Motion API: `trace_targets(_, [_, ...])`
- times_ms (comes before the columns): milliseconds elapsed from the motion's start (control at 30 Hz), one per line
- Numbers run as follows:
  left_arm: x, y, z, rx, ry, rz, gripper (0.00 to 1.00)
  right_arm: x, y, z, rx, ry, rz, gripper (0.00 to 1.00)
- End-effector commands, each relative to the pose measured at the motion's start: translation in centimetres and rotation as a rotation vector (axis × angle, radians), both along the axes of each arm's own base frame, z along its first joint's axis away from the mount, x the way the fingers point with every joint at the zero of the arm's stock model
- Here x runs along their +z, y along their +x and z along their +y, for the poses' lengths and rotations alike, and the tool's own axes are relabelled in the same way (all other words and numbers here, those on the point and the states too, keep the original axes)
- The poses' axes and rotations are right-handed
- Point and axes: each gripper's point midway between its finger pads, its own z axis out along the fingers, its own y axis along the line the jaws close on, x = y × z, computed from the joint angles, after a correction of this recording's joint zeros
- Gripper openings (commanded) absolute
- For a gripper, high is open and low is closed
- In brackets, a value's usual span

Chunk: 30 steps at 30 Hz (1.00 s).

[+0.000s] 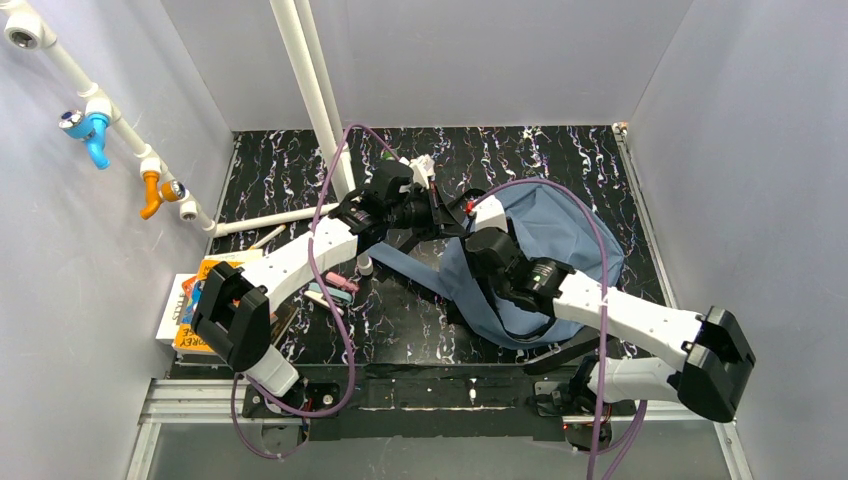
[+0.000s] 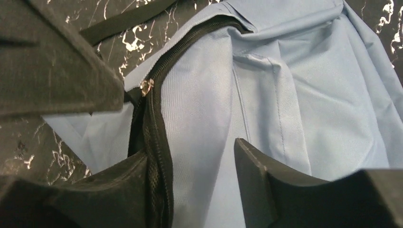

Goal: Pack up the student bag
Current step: Unzip the student bag at the center of the board.

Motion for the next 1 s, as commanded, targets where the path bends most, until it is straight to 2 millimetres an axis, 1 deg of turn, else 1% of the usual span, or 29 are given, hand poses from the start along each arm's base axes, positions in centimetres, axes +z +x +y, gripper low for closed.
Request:
trace_targets(0, [4.6, -1.2, 0.2, -0.021, -0.083, -0.076, 0.00, 2.5, 2.3, 1.1, -0.052, 0.018, -0.097, 0.40])
trace_targets(33, [4.7, -1.2, 0.2, -0.020, -0.080, -0.080, 0.00, 2.2, 2.3, 0.9, -0.064, 0.006, -0.095, 0.14])
trace_targets(67, [4.7, -1.1, 0.3, -0.017, -0.078, -0.086, 0.00, 1.7, 2.1, 0.5, -0.082, 0.004, -0.087, 0.01])
trace_targets(167, [4.9, -0.7, 0.4, 0.004, -0.059, -0.111, 0.00, 0.9, 1.4, -0.3, -0.073, 0.010, -0.084, 0.01])
trace_targets(233, [4.8, 0.2, 0.7, 0.045, -0.034, -0.141, 0.00, 0.6, 0.5, 0.1, 0.014, 0.043, -0.082, 0.01])
trace_targets(267, [4.8, 0.9, 0.7, 0.066, -0.022, -0.166, 0.00, 0.8, 0.0, 0.8, 0.076, 0.086, -0.097, 0.01])
trace_targets(300, [4.9, 1.7, 0.7, 0.089, -0.012, -0.191, 0.00, 0.5, -0.8, 1.0, 0.138, 0.101, -0.098, 0.01])
trace_targets(400, [4.8, 3.9, -0.1, 0.115, 0.016, -0.243, 0.00, 1.1, -2.6, 2.0, 0.297, 0.182, -0.144, 0.01])
trace_targets(533, [3.4, 7.0, -1.3, 0.149, 0.061, -0.275, 0.00, 0.7, -4.8, 2.1, 0.427, 0.194, -0.131, 0.01])
trace_targets(567, [2.7, 7.6, -1.7, 0.151, 0.076, -0.274, 0.00, 0.6, -5.1, 2.1, 0.442, 0.194, -0.124, 0.01])
trace_targets(633, [1.8, 9.2, -2.5, 0.153, 0.101, -0.289, 0.00, -0.3, -5.7, 1.8, 0.455, 0.175, -0.085, 0.01])
trace_targets(667, [2.0, 10.1, -2.9, 0.157, 0.113, -0.305, 0.00, -0.3, -5.9, 1.7, 0.452, 0.178, -0.081, 0.01])
trace_targets(700, [0.9, 10.7, -3.0, 0.157, 0.144, -0.297, 0.00, -0.3, -6.0, 1.6, 0.456, 0.179, -0.081, 0.01])
trace_targets(733, [0.8, 11.5, -3.2, 0.167, 0.163, -0.305, 0.00, -0.1, -6.3, 1.7, 0.468, 0.193, -0.085, 0.01])
trace_targets(967, [0.0, 15.1, -4.9, 0.162, 0.206, -0.392, 0.00, 0.6, -7.3, 2.1, 0.512, 0.257, -0.084, 0.01])
